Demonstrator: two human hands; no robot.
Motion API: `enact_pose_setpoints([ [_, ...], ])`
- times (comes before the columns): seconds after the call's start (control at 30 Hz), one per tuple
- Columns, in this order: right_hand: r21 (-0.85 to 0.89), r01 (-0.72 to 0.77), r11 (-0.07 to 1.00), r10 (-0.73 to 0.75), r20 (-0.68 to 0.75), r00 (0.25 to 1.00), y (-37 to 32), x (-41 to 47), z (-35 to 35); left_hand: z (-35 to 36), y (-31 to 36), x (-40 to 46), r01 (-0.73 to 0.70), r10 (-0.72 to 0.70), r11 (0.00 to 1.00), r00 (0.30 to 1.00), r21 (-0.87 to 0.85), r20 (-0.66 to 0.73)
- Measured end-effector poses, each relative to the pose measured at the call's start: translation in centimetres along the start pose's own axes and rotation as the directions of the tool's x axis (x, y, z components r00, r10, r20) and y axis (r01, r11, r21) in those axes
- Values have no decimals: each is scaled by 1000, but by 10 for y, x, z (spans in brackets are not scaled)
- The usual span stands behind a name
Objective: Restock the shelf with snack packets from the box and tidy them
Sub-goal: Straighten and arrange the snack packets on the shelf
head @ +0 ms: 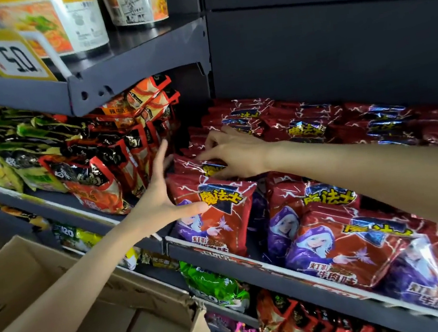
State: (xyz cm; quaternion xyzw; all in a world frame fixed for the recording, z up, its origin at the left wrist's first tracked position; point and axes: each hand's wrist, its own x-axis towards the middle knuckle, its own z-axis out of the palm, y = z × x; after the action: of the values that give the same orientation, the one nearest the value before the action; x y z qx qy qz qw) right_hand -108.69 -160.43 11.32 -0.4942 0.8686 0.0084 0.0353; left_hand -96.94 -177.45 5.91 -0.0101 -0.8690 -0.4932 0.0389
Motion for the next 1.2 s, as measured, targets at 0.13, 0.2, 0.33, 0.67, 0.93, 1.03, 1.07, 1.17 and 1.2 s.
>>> enact_pose_setpoints([
  [0.13,136,19,991,-29,70,997,8,-2,-14,-7,3,-5,-108,115,984,992,139,-42],
  [0.2,315,32,948,-54,62,997,15,-13,-24,-12,-1,-5,-56,58,997,998,51,-34],
  [0.33,349,68,935,-38,-92,995,31,-34,-33,-18,-2,9,73,-83,981,995,-179,-50],
  [0.67,243,83,966,-57,-113,992,18,-22,-13,-21,-16,6,90,-93,989,995,-116,-22],
  [0.93,256,80,963,-35,-175,984,22,-45,-28,-25,-24,21,51,-53,998,996,-34,-67],
  [1.03,243,90,966,-18,-283,959,24,-74,-45,-21,-9,5,-112,122,992,963,55,-240],
  [1.07,236,86,968,-11,-303,953,25,-86,-50,-17,1,-2,-183,206,978,932,104,-297],
  [1.17,206,33,978,34,-313,949,35,-122,-59,-8,34,-13,-342,435,885,849,315,-301],
  [1.2,179,-10,984,63,-289,955,40,-131,-60,-5,47,-13,-373,476,850,845,372,-242],
])
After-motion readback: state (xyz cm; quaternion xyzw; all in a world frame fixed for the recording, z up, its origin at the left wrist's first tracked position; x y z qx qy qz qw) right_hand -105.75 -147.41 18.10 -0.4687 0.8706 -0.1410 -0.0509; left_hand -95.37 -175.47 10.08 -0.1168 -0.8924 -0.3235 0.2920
